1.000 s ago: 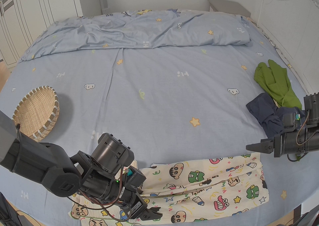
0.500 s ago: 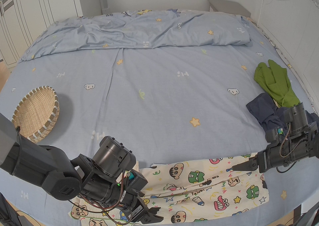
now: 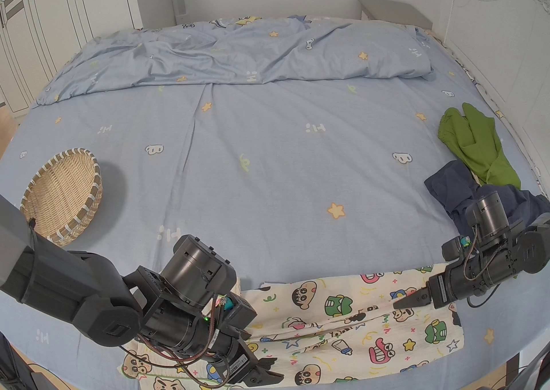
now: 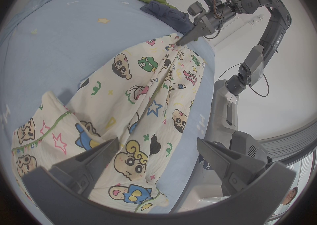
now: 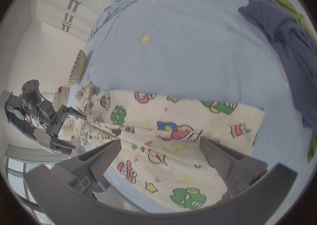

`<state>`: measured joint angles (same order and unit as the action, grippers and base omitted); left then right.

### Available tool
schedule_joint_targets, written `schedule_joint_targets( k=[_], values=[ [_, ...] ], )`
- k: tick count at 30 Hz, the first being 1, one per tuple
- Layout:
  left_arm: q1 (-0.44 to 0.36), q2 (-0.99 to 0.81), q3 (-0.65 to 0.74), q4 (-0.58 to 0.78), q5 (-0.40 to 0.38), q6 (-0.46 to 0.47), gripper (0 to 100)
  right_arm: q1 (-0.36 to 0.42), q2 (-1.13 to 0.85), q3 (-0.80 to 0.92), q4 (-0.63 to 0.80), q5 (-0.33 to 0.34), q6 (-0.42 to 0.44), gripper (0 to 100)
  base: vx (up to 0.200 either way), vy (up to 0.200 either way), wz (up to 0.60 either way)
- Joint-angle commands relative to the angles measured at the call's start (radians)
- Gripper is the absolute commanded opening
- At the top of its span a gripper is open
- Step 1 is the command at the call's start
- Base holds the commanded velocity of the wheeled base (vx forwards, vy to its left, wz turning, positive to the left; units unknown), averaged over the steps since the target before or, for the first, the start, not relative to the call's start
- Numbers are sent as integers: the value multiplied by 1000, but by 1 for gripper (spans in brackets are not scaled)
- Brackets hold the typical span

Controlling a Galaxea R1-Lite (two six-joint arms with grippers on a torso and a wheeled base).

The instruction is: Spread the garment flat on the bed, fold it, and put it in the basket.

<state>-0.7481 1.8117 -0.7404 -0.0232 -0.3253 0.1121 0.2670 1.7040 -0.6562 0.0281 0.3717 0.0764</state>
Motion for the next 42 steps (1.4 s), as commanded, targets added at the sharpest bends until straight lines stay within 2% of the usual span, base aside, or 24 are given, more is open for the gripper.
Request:
schedule_joint_targets(
  k=[1, 11, 15, 18, 25, 28, 33, 39, 42],
  values=[
    [1, -2, 0, 0, 0, 0, 100, 1, -50, 10, 73, 0, -1, 100, 0, 0, 0],
    [3, 0, -2, -1, 0, 1, 100, -3, -161, 93, 115, -2, 0, 100, 0, 0, 0],
    [3, -2, 0, -1, 2, 1, 100, -74, -162, 119, 119, -4, -4, 100, 0, 0, 0],
    [6, -6, -4, -1, 2, 1, 100, -95, -201, 145, 119, -4, -18, 100, 0, 0, 0],
    [3, -28, -2, 0, 2, 1, 100, -69, -405, 147, 171, 1, -18, 100, 0, 0, 0],
    [3, -29, -2, 0, 2, 0, 100, -43, -425, 112, 176, 3, -10, 100, 0, 0, 0],
    [1, -29, -2, 0, 2, 1, 100, -37, -354, 23, 153, 7, -7, 100, 0, 0, 0],
    [0, -34, -4, -1, 2, 0, 100, -58, -118, 18, -46, 10, -4, 100, 0, 0, 0],
    [1, -41, -2, -1, 2, 0, 100, -55, -37, 23, -79, 13, -4, 100, 0, 0, 0]
  ],
)
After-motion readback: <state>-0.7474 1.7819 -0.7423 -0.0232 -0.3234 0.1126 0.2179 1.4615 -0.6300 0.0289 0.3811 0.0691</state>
